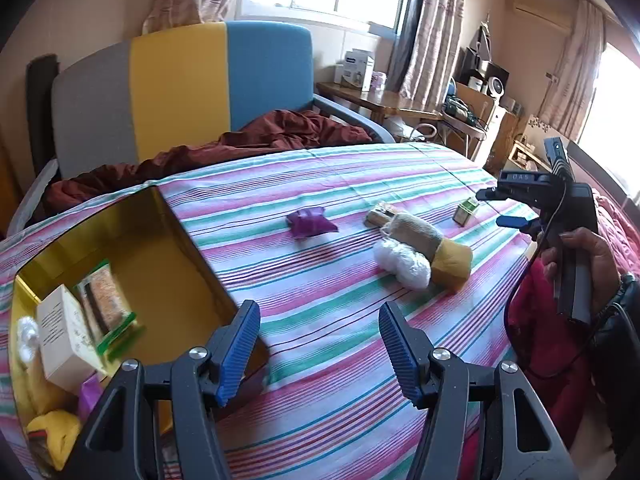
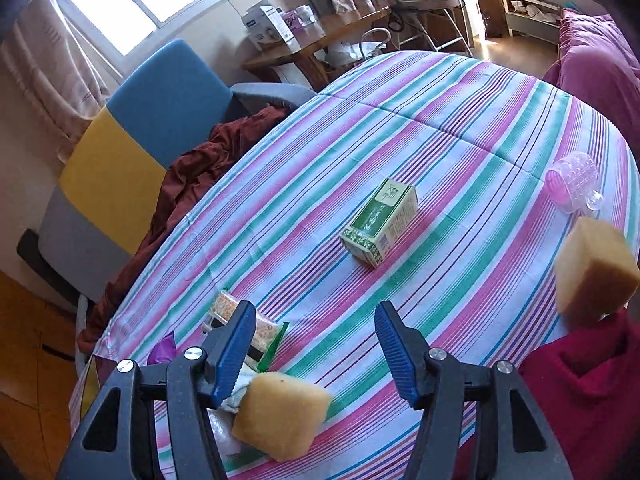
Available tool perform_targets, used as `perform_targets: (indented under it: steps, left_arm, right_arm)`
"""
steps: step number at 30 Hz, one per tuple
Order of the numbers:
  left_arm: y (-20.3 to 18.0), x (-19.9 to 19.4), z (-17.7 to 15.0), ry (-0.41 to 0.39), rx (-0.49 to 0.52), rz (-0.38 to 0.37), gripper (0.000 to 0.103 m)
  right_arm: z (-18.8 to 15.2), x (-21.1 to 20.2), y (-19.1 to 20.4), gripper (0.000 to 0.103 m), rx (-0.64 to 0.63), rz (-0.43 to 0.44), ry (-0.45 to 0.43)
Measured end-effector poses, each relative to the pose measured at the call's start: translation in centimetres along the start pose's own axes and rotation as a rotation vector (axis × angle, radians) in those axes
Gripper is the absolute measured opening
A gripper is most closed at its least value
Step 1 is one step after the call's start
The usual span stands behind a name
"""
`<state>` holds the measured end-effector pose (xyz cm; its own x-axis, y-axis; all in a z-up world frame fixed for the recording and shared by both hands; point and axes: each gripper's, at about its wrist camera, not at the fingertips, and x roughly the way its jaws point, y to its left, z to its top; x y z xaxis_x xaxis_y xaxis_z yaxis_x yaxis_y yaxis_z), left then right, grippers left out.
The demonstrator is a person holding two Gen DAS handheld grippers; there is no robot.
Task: Organize objects
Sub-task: 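Reach the left gripper to the second plastic-wrapped bundle and grasp it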
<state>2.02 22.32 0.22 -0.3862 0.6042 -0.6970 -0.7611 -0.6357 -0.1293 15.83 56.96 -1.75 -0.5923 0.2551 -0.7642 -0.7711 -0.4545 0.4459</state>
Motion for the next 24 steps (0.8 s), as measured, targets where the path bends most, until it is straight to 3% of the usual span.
perform_targets:
  steps: [24]
  left_arm:
    - [-3.6,7.9,1.3,0.154,-0.001,-0.092,0.06]
  right_arm:
    - [-0.2,0.7,-0.1,0.064,0.02,0.05,0.022]
